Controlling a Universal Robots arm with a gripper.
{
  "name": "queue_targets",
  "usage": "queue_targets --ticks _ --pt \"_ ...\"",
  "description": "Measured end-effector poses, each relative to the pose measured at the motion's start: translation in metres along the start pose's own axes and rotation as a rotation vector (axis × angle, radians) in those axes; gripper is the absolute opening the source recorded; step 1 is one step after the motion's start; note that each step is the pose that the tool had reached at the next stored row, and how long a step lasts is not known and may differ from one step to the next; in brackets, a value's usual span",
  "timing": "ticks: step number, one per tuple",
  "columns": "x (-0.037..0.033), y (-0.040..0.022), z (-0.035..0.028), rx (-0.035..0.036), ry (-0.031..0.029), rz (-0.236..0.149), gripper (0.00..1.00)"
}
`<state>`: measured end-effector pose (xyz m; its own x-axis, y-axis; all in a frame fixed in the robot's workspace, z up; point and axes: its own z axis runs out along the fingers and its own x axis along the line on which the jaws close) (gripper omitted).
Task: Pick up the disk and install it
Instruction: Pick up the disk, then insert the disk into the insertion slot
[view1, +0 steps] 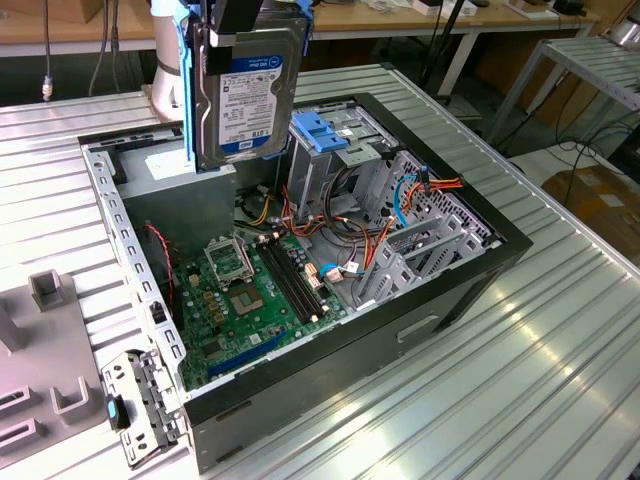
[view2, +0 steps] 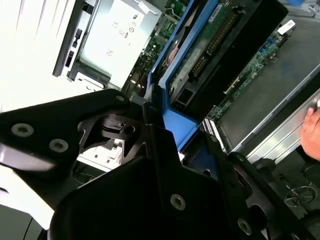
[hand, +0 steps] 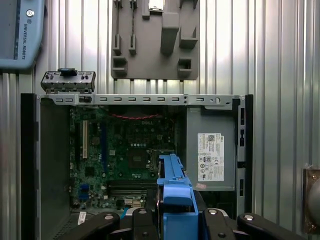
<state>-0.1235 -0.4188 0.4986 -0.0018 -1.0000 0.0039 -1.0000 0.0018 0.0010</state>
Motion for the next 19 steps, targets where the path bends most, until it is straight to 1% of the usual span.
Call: queue_targets --ticks 1,3,11,19 --pt "0.0000 0.0000 0.0000 0.0000 0.0000 0.000 0.37" --pt "0.0000 -0.0031 0.0000 0.0000 0.0001 0.000 0.37" --pt "0.0017 -0.0031 0.0000 0.0000 0.0001 0.000 0.37" --pt "0.0053 -0.0031 0.0000 0.0000 0.0000 0.000 0.37"
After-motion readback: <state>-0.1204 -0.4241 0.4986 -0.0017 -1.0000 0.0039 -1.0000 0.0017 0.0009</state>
